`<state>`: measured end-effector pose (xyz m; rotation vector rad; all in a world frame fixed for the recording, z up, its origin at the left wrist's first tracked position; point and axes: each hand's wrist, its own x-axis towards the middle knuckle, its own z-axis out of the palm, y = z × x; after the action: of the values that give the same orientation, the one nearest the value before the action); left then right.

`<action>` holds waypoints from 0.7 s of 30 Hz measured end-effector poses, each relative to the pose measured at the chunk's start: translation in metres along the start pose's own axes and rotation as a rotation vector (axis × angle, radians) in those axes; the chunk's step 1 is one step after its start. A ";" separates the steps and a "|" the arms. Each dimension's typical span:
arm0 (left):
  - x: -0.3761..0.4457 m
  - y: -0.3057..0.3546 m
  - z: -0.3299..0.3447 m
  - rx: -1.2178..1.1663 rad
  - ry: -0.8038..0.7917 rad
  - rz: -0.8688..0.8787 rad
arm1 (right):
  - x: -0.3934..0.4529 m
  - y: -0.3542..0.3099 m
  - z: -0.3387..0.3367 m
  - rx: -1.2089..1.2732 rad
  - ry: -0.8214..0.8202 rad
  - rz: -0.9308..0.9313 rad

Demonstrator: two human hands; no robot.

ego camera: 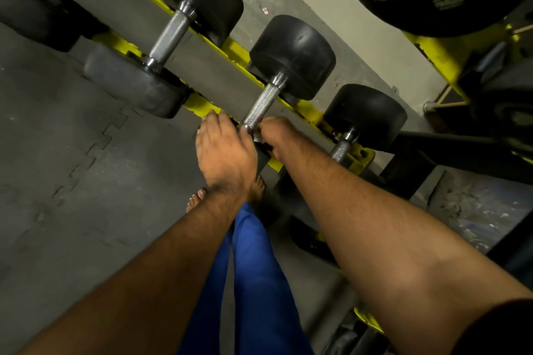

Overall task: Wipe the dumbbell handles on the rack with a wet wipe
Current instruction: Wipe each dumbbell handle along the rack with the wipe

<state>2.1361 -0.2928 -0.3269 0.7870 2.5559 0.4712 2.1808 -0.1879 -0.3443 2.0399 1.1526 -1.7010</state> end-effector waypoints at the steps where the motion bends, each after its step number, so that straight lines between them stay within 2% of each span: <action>1: -0.007 0.001 -0.001 0.015 -0.011 0.040 | -0.001 0.003 -0.002 0.009 0.035 -0.011; 4: -0.023 0.002 -0.004 0.010 -0.034 0.089 | -0.006 0.013 -0.010 -0.042 0.078 -0.093; 9: -0.045 0.011 -0.011 -0.052 -0.046 0.129 | -0.017 0.037 -0.043 -0.083 0.247 -0.215; 14: -0.080 0.022 0.003 -0.156 -0.057 0.307 | -0.021 0.053 -0.069 -0.181 0.221 -0.310; 21: -0.126 0.053 0.038 -0.225 -0.184 0.153 | -0.019 0.057 -0.118 -0.496 0.232 -0.331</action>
<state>2.2729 -0.3188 -0.3001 0.9011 2.2374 0.6878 2.3056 -0.1586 -0.3088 1.8302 1.8554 -1.1438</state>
